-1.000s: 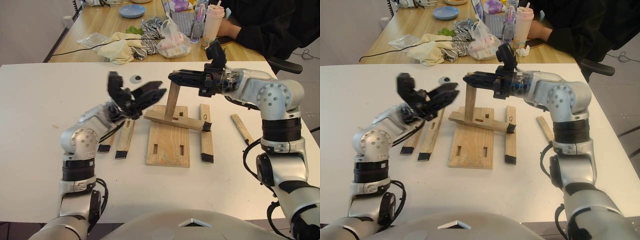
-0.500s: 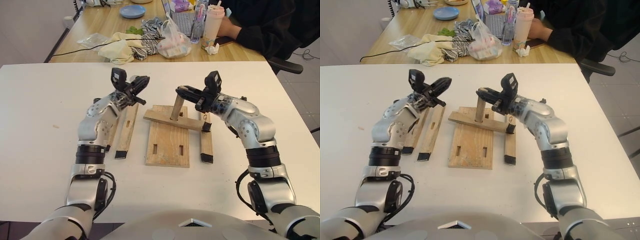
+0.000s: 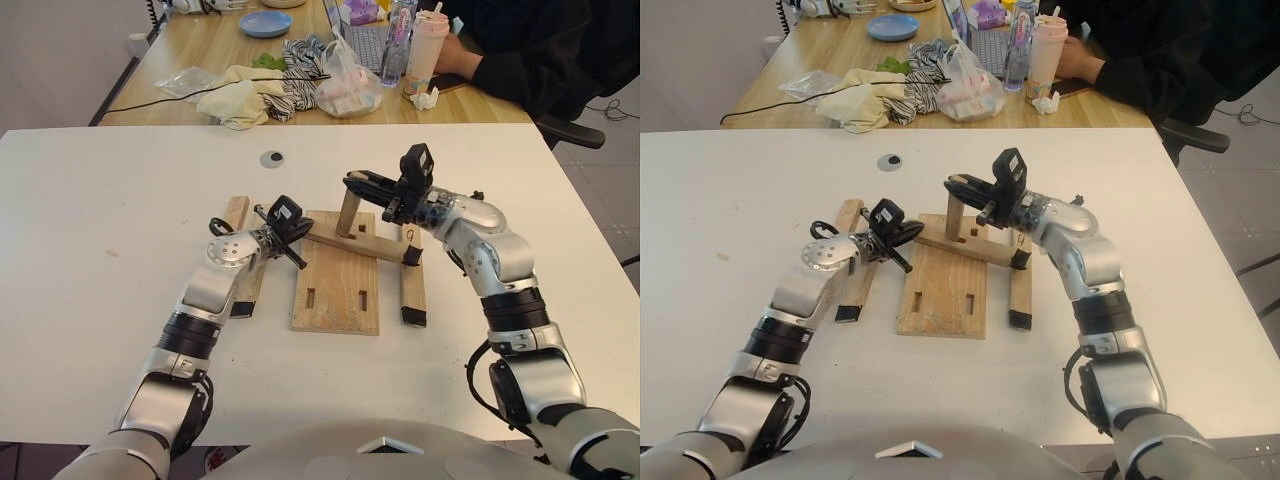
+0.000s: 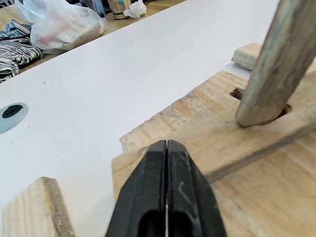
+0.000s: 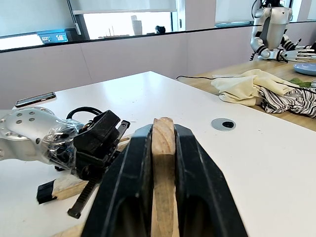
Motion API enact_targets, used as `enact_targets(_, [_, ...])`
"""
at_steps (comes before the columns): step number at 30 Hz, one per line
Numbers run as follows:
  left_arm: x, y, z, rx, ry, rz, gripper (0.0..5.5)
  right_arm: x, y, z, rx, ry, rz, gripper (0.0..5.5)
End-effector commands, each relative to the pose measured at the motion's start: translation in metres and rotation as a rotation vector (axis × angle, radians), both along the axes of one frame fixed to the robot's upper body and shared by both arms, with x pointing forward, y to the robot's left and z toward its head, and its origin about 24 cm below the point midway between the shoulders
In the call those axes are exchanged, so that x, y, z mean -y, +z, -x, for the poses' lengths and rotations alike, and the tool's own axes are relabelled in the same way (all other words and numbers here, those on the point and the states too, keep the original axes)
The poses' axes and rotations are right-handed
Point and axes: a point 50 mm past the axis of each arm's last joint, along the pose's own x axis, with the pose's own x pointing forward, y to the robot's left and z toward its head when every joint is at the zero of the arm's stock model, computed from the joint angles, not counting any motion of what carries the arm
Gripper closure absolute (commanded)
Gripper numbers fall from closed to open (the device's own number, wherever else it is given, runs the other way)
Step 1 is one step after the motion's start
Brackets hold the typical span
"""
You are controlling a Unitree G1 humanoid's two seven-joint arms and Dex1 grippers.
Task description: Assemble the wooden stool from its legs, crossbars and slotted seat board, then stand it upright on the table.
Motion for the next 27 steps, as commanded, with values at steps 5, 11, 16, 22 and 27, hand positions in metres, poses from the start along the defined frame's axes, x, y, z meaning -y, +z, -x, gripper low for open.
enact_targets(5, [0.005, -0.019, 0.021, -0.071, 0.026, -0.023, 5.5, 0.02, 0.001, 0.008, -0.048, 0.015, 0.111, 5.12])
enact_targets(11, [0.005, -0.015, 0.029, -0.089, 0.049, -0.001, 5.5, 0.021, 0.002, 0.015, -0.024, 0.019, 0.151, 5.12])
enact_targets(16, [0.006, -0.01, 0.032, -0.098, 0.067, 0.009, 5.5, 0.014, -0.028, 0.043, -0.077, 0.023, 0.2, 5.12])
enact_targets(22, [0.005, -0.005, 0.027, -0.07, 0.095, 0.022, 5.5, 0.013, -0.056, 0.056, -0.218, 0.012, 0.323, 5.12])
enact_targets(27, [0.006, 0.005, 0.02, -0.029, 0.098, 0.049, 5.5, 0.01, -0.068, 0.061, -0.217, -0.013, 0.413, 5.12])
